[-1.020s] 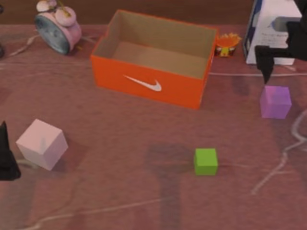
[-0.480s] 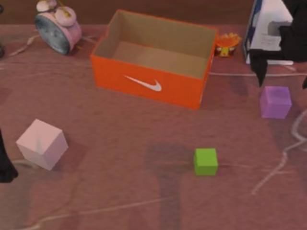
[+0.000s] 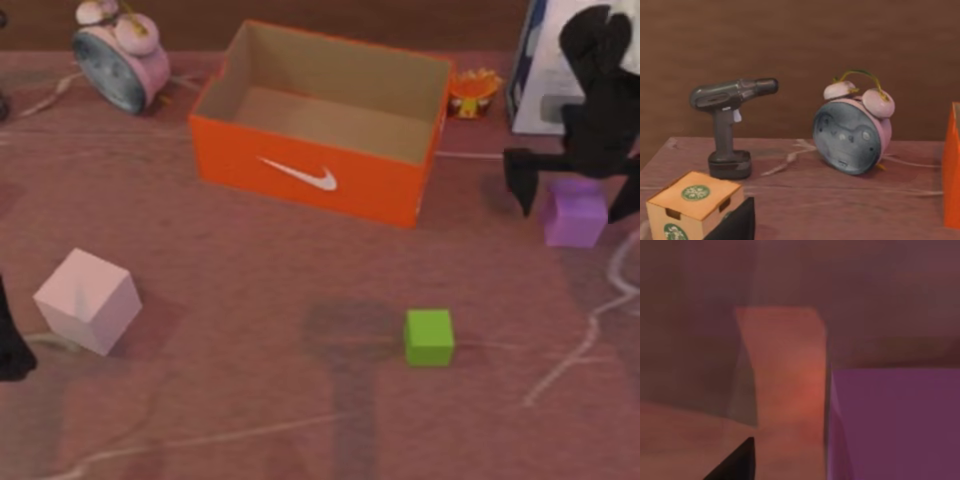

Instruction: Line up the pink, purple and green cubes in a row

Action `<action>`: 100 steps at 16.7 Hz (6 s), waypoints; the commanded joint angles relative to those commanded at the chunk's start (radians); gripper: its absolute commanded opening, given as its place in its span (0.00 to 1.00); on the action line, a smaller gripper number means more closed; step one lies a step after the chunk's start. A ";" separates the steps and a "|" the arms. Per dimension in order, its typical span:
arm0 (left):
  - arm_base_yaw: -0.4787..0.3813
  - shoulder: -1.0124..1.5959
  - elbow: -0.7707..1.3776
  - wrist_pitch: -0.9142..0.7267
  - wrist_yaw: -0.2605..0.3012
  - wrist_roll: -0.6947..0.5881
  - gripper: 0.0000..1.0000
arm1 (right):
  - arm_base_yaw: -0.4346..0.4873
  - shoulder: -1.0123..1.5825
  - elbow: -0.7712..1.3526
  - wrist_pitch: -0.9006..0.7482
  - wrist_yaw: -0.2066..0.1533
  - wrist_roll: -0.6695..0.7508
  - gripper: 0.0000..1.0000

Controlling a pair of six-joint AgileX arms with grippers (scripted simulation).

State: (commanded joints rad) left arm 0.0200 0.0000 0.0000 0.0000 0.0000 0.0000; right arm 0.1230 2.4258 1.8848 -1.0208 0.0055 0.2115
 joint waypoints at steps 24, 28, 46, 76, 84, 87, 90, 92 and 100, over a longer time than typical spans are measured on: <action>0.000 0.000 0.000 0.000 0.000 0.000 1.00 | 0.001 0.019 -0.040 0.051 0.000 0.001 0.00; 0.000 0.000 0.000 0.000 0.000 0.000 1.00 | -0.002 -0.001 -0.036 0.045 0.004 0.000 0.00; 0.000 0.000 0.000 0.000 0.000 0.000 1.00 | 0.113 -0.103 0.079 -0.174 0.004 0.101 0.00; 0.000 0.000 0.000 0.000 0.000 0.000 1.00 | 0.636 -0.200 -0.301 0.106 0.010 0.561 0.15; 0.000 0.000 0.000 0.000 0.000 0.000 1.00 | 0.636 -0.200 -0.301 0.106 0.010 0.561 0.75; 0.000 0.000 0.000 0.000 0.000 0.000 1.00 | 0.636 -0.200 -0.301 0.106 0.010 0.561 0.98; 0.000 0.000 0.000 0.000 0.000 0.000 1.00 | 0.636 -0.200 -0.301 0.106 0.010 0.561 1.00; 0.000 0.000 0.000 0.000 0.000 0.000 1.00 | 0.636 -0.200 -0.301 0.106 0.010 0.561 1.00; 0.000 0.000 0.000 0.000 0.000 0.000 1.00 | 0.640 -0.222 -0.249 0.033 0.010 0.562 1.00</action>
State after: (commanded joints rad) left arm 0.0200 0.0000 0.0000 0.0000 0.0000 0.0000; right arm 0.7629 2.2036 1.6358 -0.9881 0.0159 0.7735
